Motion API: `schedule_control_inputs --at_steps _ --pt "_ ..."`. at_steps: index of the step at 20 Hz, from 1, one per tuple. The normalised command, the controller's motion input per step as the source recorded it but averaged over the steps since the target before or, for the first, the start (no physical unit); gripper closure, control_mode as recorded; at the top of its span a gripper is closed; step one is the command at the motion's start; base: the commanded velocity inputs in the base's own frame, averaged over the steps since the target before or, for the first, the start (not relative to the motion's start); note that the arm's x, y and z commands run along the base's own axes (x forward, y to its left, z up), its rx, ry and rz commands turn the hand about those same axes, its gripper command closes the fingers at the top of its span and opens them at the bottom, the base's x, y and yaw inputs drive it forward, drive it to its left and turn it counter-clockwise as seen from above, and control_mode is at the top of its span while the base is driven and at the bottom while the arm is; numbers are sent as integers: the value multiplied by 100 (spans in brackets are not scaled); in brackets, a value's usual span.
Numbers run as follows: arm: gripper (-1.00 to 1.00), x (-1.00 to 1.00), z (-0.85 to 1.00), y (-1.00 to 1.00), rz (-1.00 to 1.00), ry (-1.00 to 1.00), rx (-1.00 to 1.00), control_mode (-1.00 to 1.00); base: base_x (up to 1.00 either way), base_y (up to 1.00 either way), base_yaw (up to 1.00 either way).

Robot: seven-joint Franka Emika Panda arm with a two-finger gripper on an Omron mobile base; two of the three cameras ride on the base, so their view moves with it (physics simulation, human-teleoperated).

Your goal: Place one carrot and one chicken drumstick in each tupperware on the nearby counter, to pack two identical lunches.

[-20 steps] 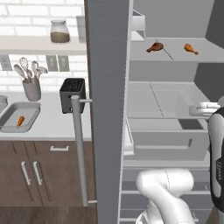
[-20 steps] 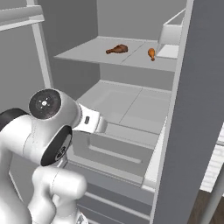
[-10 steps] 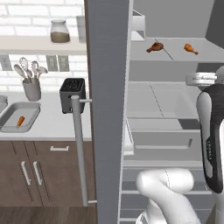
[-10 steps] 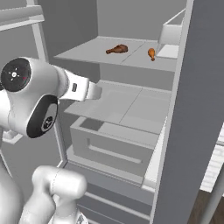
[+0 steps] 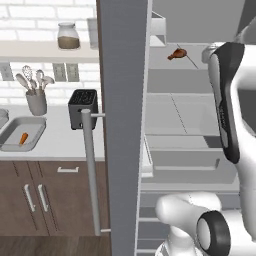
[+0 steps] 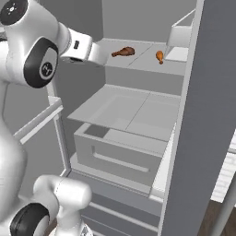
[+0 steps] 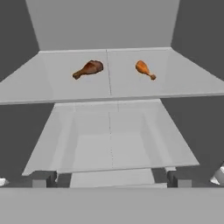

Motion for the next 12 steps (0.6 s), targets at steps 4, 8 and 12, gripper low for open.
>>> schedule_control_inputs --at_steps 4,8,12 --pt "-100 100 -9 2 0 0 1 -100 0 0 0" --pt "-100 100 -14 28 0 -3 2 -100 0 0 0" --pt "-100 100 -3 40 -2 0 0 -100 0 0 0"
